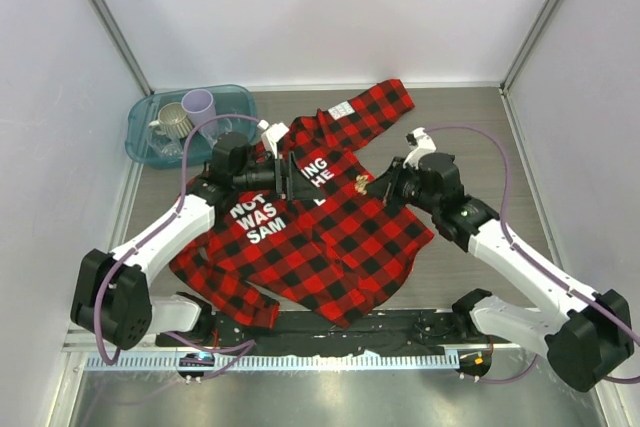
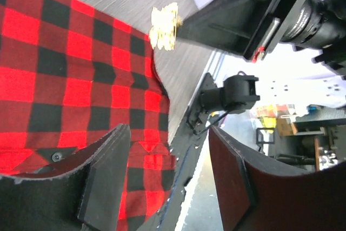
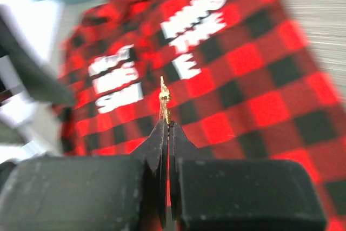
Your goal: Remove the brooch from the garment
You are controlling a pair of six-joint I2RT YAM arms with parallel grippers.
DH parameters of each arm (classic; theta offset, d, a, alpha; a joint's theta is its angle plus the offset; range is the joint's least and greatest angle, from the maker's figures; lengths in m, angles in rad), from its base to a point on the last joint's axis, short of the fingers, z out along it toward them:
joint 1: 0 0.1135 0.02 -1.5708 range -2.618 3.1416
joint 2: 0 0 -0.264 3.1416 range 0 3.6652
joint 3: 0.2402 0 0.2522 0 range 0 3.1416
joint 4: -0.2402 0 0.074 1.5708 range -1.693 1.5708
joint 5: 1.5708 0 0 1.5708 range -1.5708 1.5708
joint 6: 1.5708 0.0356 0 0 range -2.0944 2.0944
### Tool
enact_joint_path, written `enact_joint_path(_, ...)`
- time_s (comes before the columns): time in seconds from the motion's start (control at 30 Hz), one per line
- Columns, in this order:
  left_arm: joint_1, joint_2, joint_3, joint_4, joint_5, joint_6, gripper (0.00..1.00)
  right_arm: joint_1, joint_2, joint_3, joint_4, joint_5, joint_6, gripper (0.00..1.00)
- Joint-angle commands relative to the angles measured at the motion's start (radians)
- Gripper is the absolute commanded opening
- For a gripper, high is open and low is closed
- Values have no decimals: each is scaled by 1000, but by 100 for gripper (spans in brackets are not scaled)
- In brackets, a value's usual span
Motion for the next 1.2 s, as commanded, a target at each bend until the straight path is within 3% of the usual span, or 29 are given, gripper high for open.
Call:
enact_joint_path(0.0,6,-33,71,-196,-125,113,66,-14,62,156,-412,513,-169,1)
enact_joint_path(0.17,6,-39,68,-210,-156,104,67,-71,181,264,-579,747,-223,1)
enact_joint_path(0.37,3,-50,69,-219,-145,103,67,-171,354,313,-605,905,-270,1)
enact_joint_path(0.83,-5,-72,63,-207,-134,97,67,-198,712,491,-495,1066,-418,1)
enact_joint_path(1.17,-6,-61,60,-193,-114,86,66,-198,817,546,-455,1134,-476,1)
